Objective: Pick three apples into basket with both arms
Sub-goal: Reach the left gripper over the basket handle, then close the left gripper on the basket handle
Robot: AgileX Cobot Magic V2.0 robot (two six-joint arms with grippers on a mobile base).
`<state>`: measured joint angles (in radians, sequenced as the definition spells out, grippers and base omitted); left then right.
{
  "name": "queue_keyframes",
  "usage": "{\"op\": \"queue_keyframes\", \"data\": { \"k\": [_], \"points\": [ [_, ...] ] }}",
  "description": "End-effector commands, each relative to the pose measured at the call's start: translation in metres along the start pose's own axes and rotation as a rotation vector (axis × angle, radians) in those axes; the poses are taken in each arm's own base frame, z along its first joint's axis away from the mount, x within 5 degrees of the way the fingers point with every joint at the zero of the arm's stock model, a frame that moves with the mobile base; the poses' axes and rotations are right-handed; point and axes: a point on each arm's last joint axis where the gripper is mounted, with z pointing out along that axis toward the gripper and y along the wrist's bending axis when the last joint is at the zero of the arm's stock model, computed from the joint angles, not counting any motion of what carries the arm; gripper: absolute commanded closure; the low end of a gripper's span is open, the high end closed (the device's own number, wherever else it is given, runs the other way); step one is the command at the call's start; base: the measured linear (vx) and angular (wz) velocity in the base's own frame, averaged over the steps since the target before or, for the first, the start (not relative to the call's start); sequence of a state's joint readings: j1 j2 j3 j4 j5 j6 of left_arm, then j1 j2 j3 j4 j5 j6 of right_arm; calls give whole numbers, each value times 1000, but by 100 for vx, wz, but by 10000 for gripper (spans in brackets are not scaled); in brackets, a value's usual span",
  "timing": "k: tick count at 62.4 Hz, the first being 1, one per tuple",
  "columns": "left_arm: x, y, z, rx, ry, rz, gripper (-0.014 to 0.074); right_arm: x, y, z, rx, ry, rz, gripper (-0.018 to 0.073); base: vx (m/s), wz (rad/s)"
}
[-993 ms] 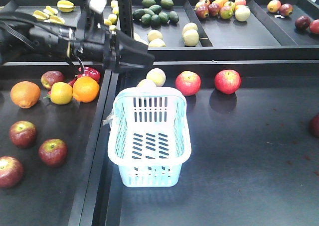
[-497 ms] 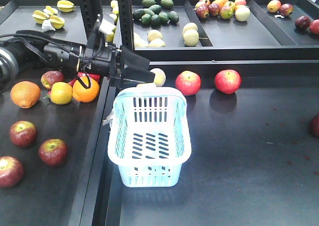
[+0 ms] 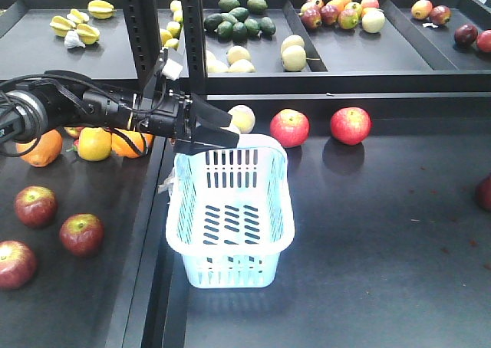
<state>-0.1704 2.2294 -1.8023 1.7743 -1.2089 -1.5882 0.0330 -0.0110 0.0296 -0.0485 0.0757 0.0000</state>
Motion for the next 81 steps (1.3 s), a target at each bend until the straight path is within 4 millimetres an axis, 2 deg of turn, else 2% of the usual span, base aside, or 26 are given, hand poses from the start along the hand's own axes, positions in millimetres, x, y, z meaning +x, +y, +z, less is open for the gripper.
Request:
{"op": "queue_keyframes", "data": {
  "k": [1,25,38,49,66,81],
  "points": [
    [-24,-13,-8,-12,17,100,74,-4,0,0,2,-74,-3,563,0,0],
    [-3,2,1,-21,36,62,74,-4,0,0,2,-74,-3,563,0,0],
    [-2,4,1,-36,36,60,94,-4,0,0,2,-74,-3,563,0,0],
    [-2,7,1,-63,35,51,223,-4,0,0,2,-74,-3,563,0,0],
    [-2,6,1,-59,34,2,608,-4,0,0,2,-74,-3,563,0,0],
    [-3,-1,1,12,30,-138,605,-4,0,0,2,-74,-3,563,0,0]
  ]
}}
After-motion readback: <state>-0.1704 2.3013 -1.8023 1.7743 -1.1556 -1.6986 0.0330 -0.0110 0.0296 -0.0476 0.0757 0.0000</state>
